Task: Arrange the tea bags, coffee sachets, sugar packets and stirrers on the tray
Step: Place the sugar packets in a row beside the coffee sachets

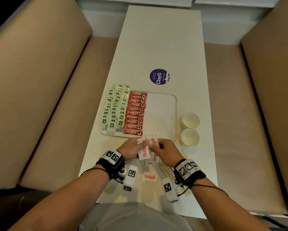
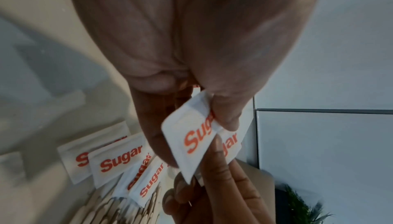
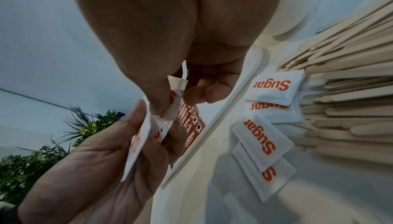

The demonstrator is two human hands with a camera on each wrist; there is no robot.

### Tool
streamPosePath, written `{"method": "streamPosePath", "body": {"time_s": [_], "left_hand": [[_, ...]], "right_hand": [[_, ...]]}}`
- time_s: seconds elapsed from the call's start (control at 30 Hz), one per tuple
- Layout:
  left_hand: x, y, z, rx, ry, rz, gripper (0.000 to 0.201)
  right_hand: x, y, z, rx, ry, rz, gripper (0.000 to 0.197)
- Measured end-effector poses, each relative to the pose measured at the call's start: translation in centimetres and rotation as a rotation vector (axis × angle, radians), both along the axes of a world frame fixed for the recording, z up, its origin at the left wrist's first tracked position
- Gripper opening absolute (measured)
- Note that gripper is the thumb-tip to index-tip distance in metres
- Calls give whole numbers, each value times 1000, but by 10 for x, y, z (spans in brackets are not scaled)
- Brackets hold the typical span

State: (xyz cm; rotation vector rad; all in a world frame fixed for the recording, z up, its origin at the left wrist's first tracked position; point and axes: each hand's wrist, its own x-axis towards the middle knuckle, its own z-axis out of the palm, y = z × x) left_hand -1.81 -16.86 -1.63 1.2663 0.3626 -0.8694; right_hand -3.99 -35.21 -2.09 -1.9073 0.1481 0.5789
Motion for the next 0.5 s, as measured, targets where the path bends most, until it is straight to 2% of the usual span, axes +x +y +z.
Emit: {"method": "streamPosePath", "body": {"time_s": [0.17, 0.27, 0.4, 0.5], "left_hand": [[-2, -2, 3, -63, 5, 96, 25], [-2, -1, 9, -41, 7, 85, 27], [1, 2, 14, -29, 11, 51, 26], [3, 5, 17, -24, 10, 52, 28]], "right_hand": [[2, 1, 2, 4, -2, -47, 21], [5, 0, -1, 17, -1, -101, 27], [7, -3, 3, 12, -38, -116, 14], [8, -5, 7, -1, -48, -83, 17]]}}
